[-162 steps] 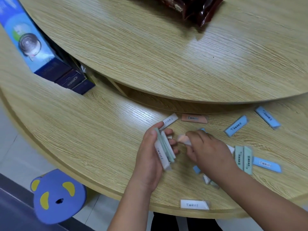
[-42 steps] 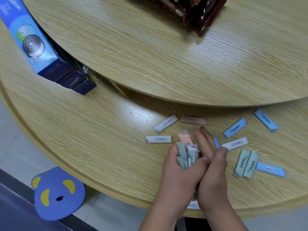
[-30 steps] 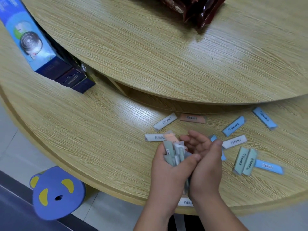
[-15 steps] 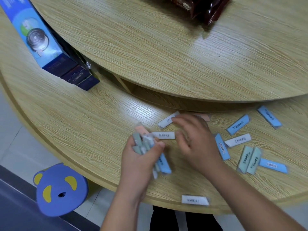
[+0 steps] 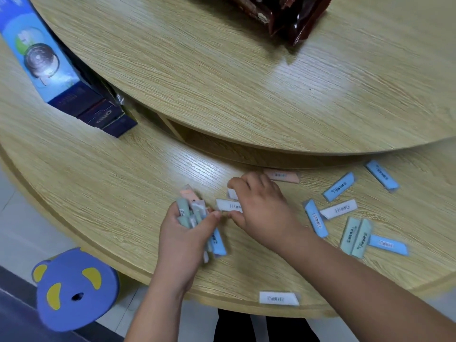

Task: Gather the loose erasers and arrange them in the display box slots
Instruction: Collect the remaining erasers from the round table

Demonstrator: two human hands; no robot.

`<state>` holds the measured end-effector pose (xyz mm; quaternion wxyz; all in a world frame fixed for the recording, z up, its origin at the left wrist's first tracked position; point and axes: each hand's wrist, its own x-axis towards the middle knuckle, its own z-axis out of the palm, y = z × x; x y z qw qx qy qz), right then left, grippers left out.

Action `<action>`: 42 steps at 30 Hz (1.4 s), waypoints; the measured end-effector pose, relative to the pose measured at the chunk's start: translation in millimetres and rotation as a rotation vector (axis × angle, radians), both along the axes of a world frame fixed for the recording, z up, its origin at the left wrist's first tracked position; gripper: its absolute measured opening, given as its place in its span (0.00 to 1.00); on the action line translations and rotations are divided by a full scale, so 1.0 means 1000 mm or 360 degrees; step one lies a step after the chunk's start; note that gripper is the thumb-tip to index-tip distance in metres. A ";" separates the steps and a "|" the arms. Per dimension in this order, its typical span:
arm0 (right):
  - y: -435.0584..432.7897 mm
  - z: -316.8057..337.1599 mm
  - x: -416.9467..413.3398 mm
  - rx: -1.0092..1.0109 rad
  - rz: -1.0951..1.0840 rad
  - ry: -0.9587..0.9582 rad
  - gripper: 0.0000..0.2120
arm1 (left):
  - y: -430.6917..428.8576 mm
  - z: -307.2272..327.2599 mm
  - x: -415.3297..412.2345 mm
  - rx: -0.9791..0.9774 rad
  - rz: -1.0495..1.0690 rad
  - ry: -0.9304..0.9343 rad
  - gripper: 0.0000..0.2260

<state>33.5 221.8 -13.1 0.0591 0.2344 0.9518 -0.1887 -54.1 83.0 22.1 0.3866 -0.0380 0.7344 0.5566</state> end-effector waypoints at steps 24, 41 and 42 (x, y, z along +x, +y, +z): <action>0.055 -0.016 0.056 0.0688 0.0142 0.0207 0.12 | 0.026 -0.005 0.023 -0.0101 -0.0171 -0.0003 0.12; 0.034 -0.015 0.064 0.0495 0.0023 0.0130 0.09 | 0.041 -0.012 0.039 -0.0118 -0.0212 0.0030 0.11; 0.034 -0.011 0.066 0.0430 0.0018 0.0159 0.10 | 0.042 -0.012 0.040 -0.0117 -0.0212 0.0029 0.11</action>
